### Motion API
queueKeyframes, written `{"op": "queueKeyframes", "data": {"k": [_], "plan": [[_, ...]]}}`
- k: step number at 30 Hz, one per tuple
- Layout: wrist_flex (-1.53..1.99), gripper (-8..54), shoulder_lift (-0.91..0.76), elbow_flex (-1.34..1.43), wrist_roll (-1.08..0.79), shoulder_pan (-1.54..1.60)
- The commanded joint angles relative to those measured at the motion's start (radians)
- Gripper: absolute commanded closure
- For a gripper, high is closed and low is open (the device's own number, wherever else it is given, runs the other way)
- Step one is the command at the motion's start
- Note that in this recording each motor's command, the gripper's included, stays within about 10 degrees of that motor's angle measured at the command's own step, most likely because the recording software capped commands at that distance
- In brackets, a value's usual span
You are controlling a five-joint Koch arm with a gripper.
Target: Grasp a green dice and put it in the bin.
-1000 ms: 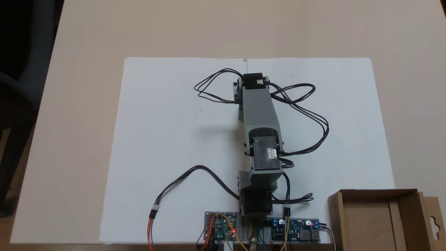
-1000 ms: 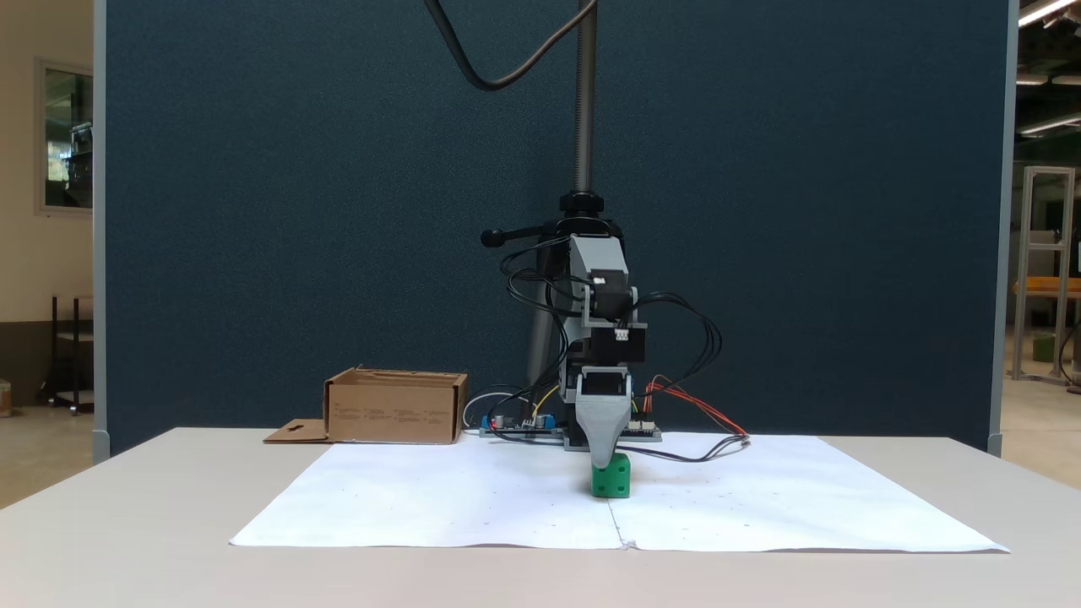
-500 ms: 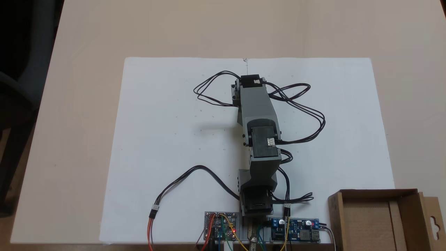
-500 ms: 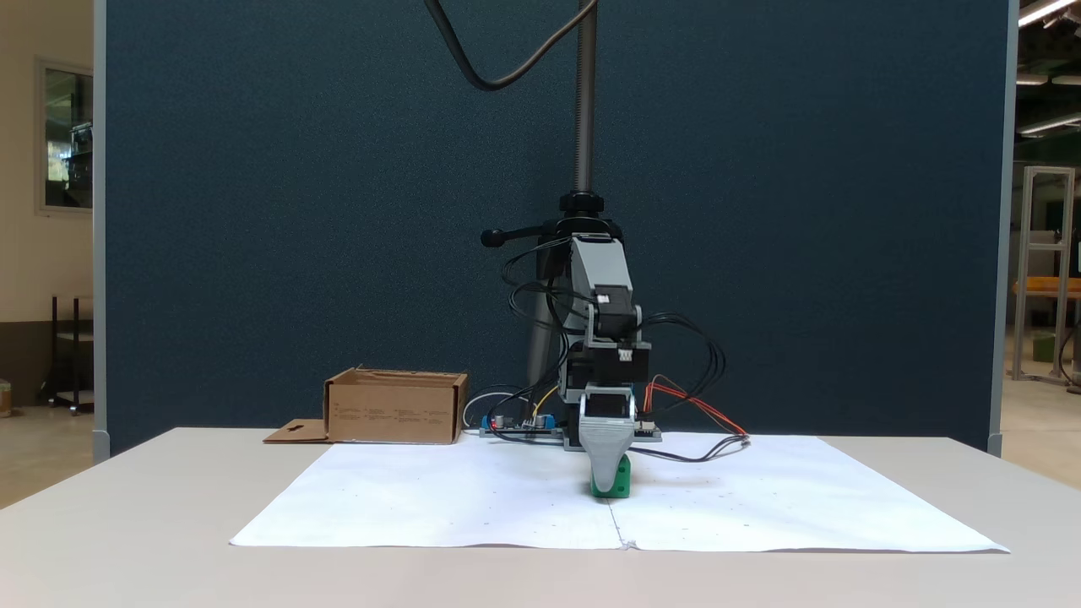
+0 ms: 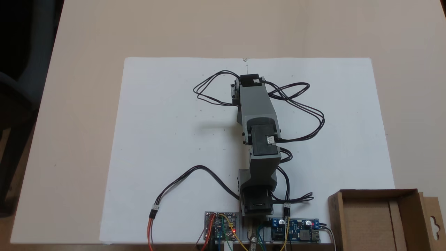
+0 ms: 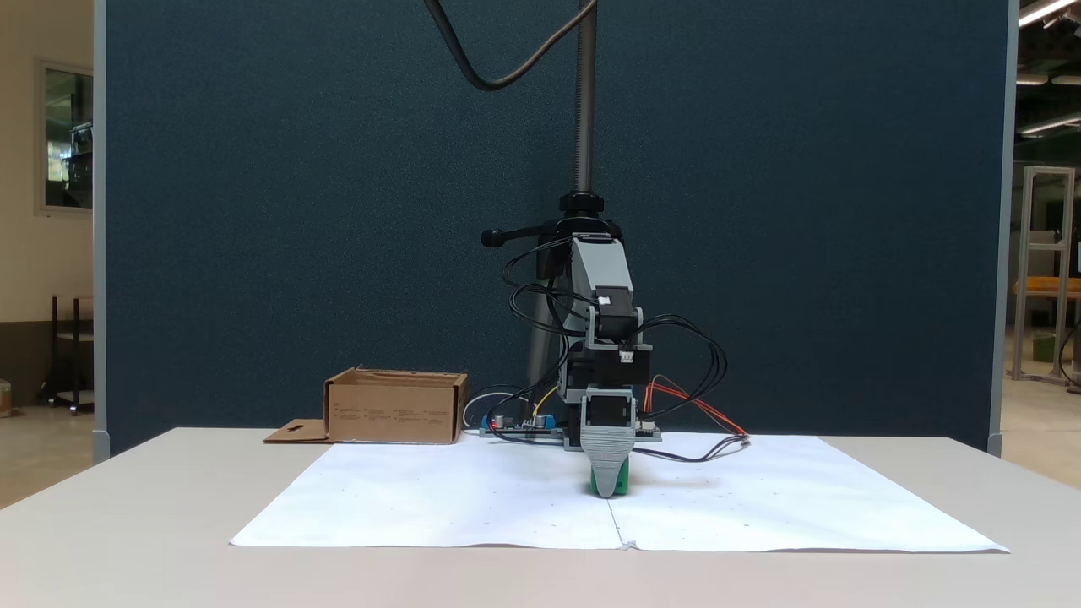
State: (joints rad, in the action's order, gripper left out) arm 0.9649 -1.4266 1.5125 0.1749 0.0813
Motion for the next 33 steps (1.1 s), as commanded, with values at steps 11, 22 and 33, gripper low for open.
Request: {"op": "queueKeyframes", "data": {"k": [11,22,33], "plan": [[0.193,33.9,-0.029,-0.120,0.086,-0.005],[0.738,33.9,-0.029,-0.776,0.094,-0.092],[0.736,33.9,-0.054,-0.917,0.012,-0.345]]}}
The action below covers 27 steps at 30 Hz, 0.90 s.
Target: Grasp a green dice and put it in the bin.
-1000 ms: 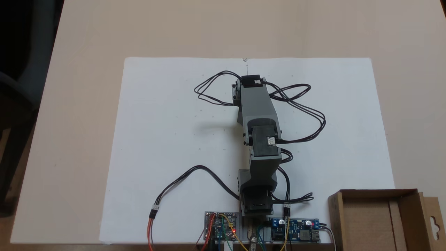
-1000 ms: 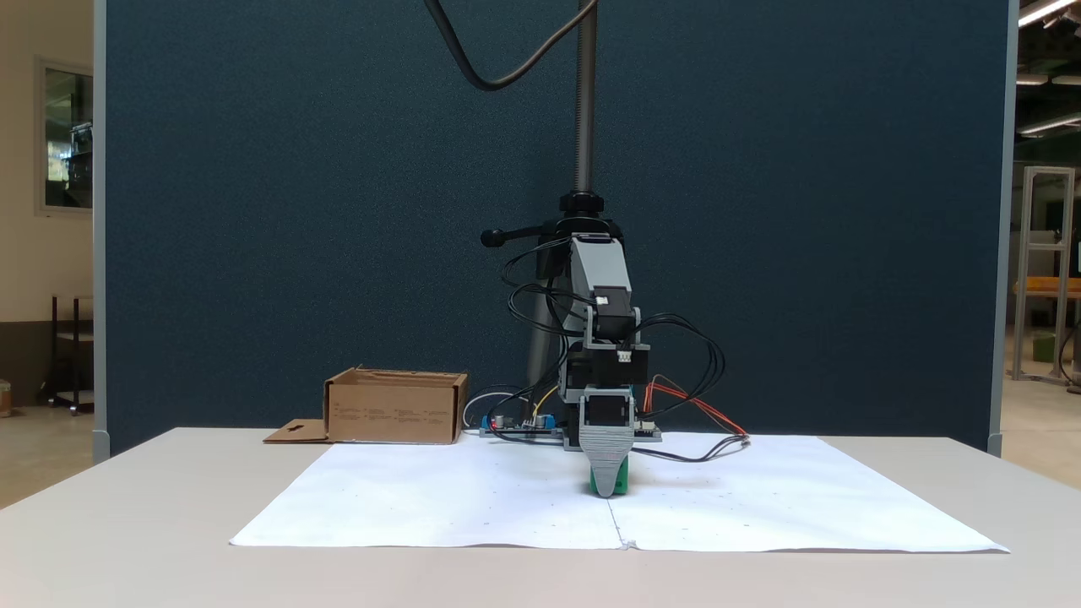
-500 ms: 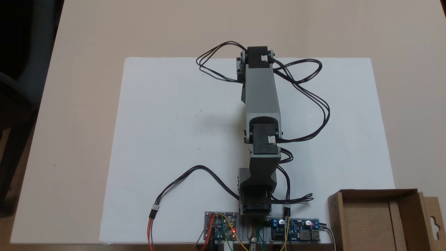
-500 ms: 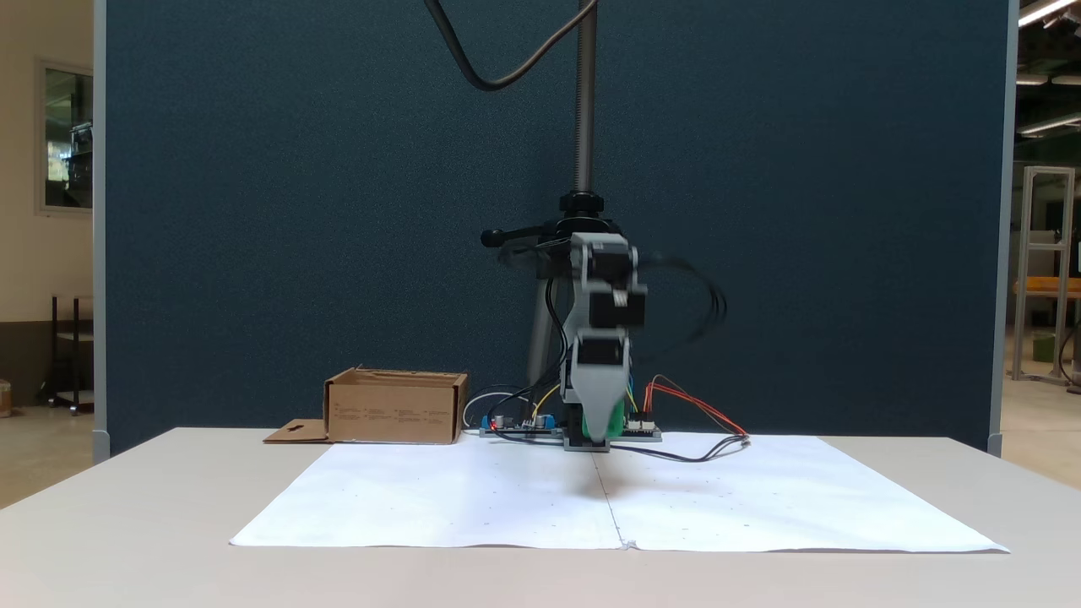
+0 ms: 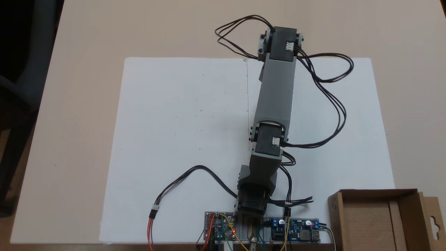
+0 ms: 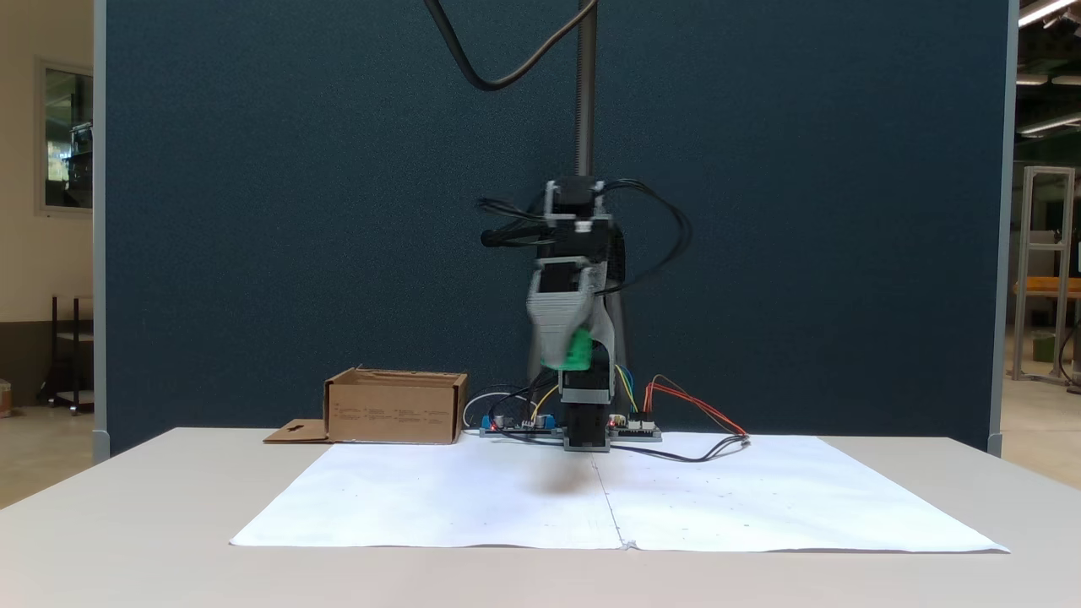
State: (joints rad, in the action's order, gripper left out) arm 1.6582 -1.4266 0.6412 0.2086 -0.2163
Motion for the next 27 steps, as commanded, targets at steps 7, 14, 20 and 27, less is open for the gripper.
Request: {"op": "queueKeyframes", "data": {"k": [7,14,20,27], "plan": [[0.028,33.9,-0.064,-0.046,-0.187,-0.351],[0.006,33.9,-0.063,-0.046,-0.407,-0.758],[-0.008,33.9,-0.063,-0.046,-0.532,-1.068],[-0.077,33.9,-0.048,-0.046,-0.578,-1.367]]}}
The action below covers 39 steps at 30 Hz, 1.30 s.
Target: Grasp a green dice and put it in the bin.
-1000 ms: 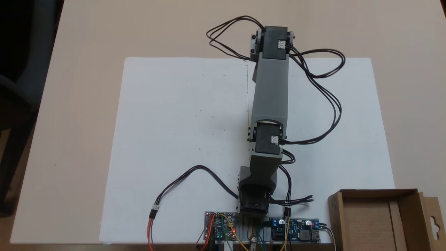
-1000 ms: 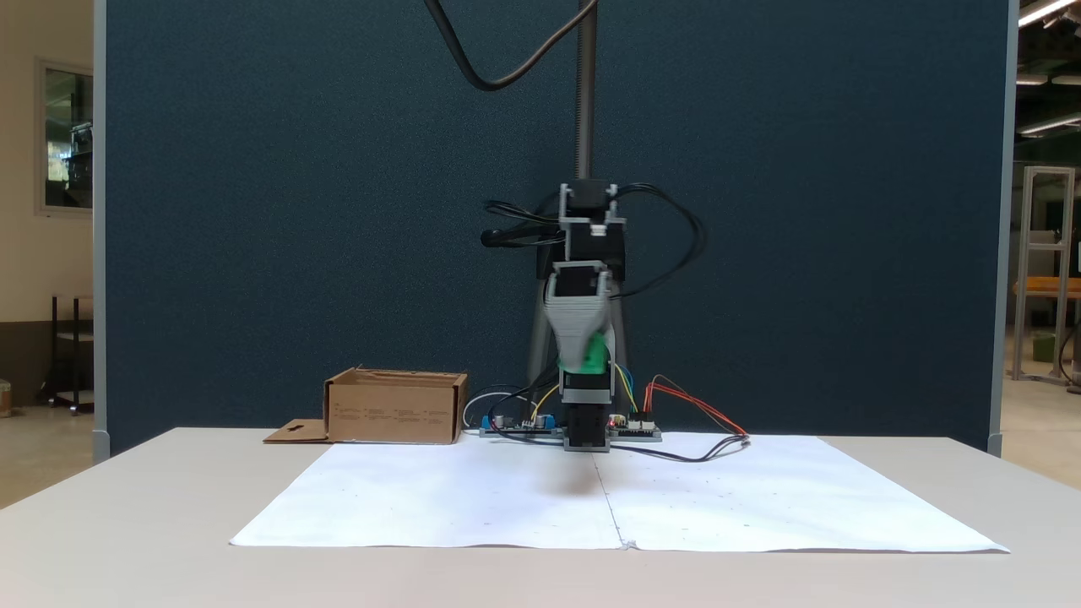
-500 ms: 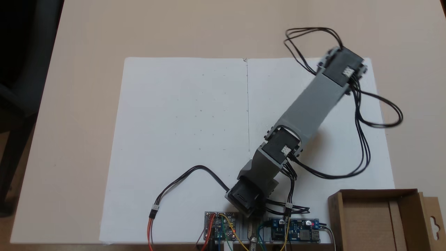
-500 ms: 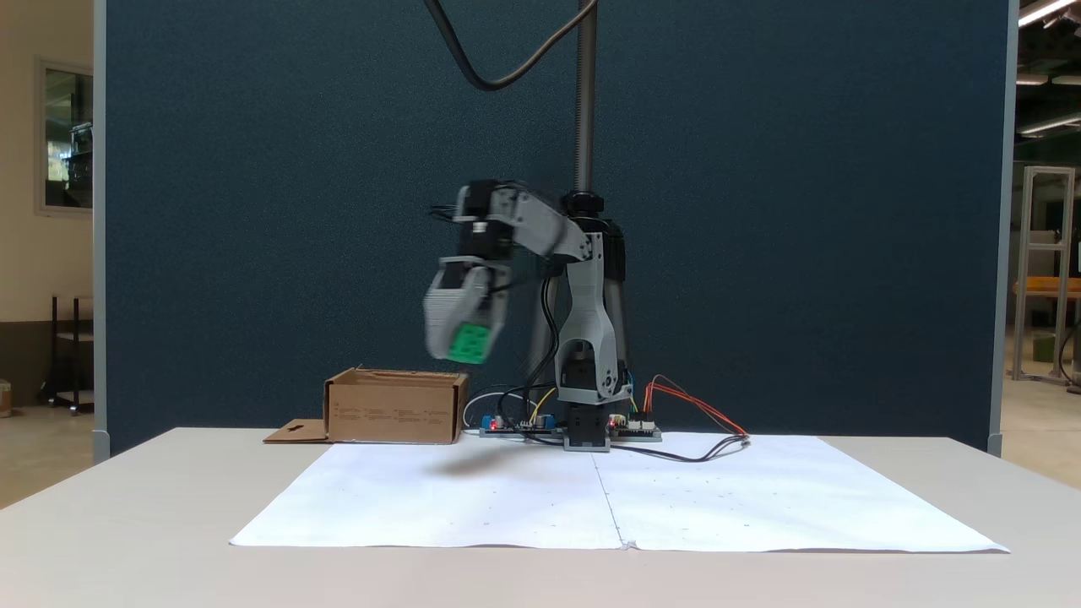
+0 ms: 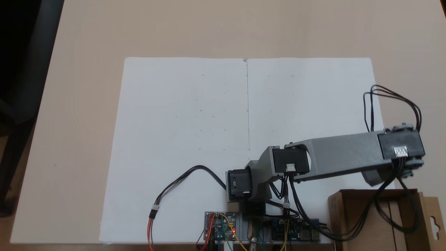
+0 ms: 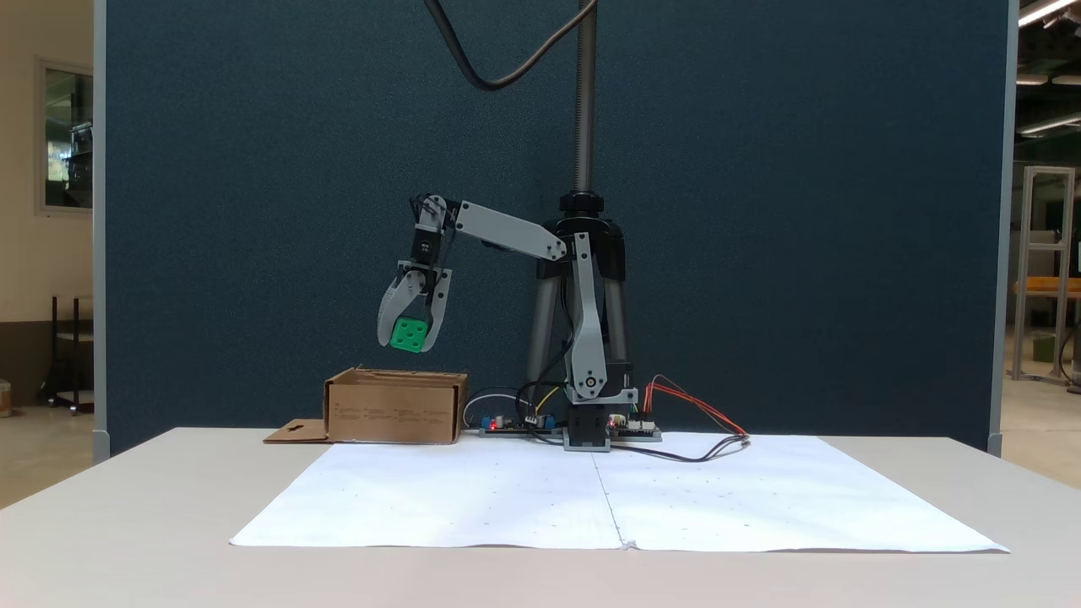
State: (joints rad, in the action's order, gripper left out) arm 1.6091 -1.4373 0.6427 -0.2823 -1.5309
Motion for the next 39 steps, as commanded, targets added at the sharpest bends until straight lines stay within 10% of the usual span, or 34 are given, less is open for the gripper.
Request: {"op": "queueKeyframes", "data": {"k": [1,14,19,39], "plan": [[-0.034,33.9,-0.029,-0.048,-0.094,-0.084],[-0.138,33.9,0.161,-0.046,-0.110,-0.298],[-0.213,13.4,0.170,-0.041,0.025,-0.344],[-0.318,6.2,0.009,-0.043,0.295,-0.109]]}}
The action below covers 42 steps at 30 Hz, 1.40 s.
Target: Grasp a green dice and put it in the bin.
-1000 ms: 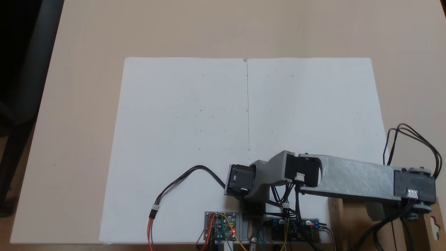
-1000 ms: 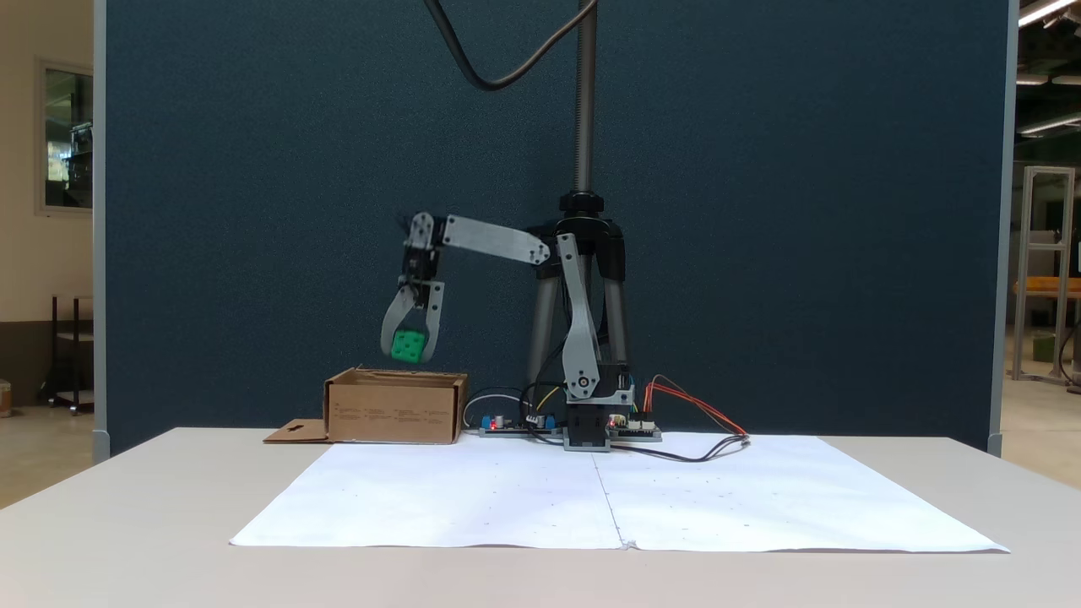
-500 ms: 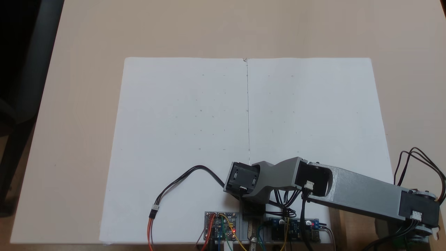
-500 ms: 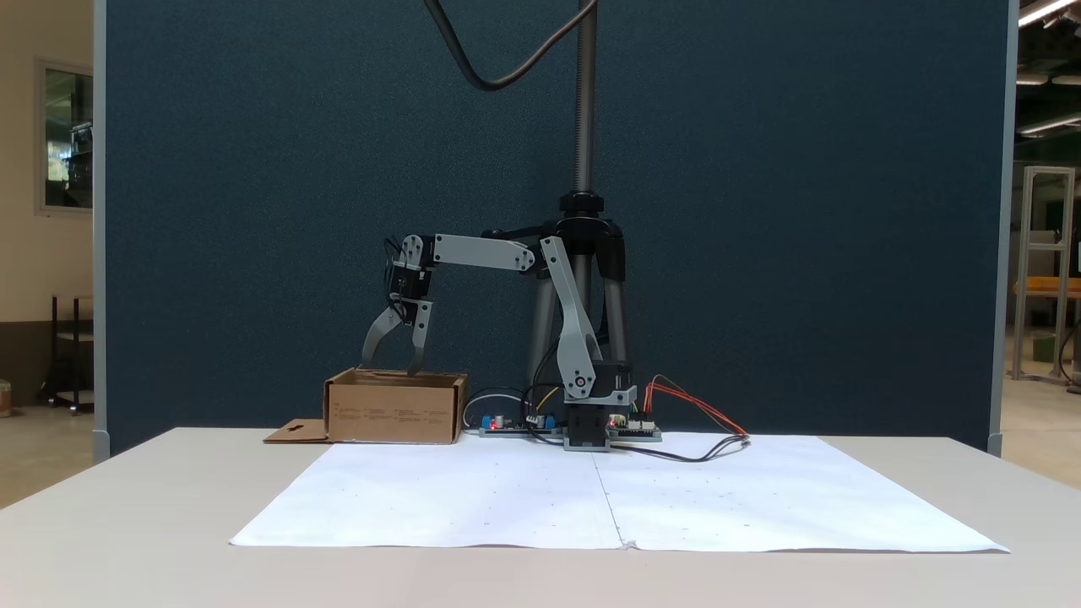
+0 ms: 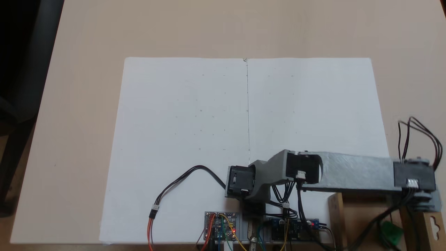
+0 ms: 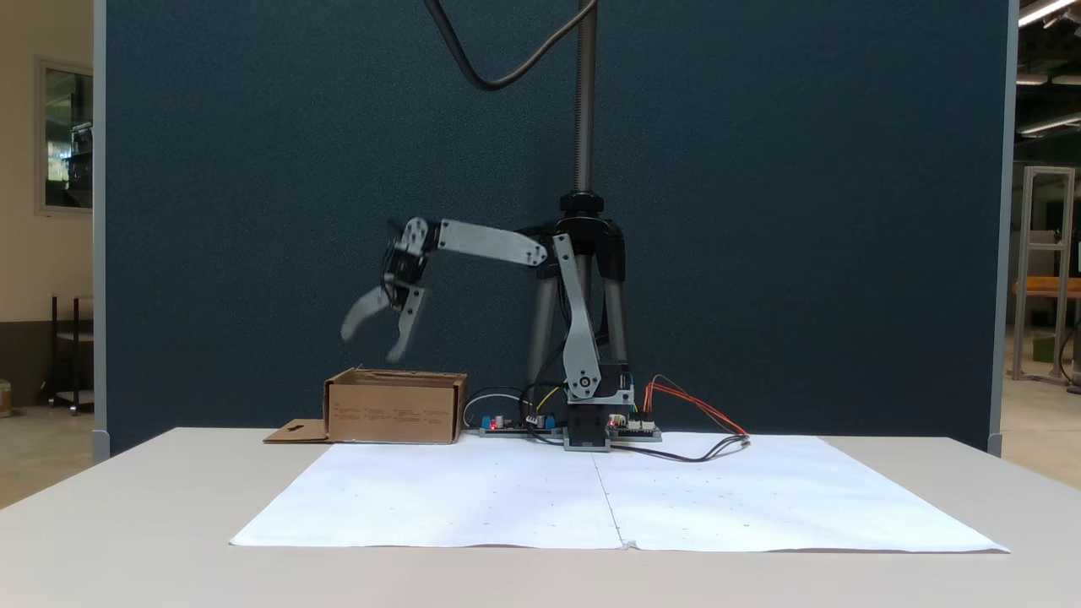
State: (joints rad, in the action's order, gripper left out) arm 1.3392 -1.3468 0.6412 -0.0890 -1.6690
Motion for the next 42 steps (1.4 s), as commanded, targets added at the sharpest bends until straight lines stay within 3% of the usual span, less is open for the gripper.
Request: {"op": "queueKeyframes", "data": {"k": [1,5,17,30,42], "plan": [[-0.052,6.1,-0.104,-0.041,0.114,0.067],[-0.072,1.4,-0.175,-0.041,0.158,0.235],[-0.072,1.4,-0.345,-0.040,0.181,0.782],[-0.074,1.3,-0.396,-0.025,0.224,1.454],[-0.452,1.7,-0.647,0.695,0.215,1.664]]}}
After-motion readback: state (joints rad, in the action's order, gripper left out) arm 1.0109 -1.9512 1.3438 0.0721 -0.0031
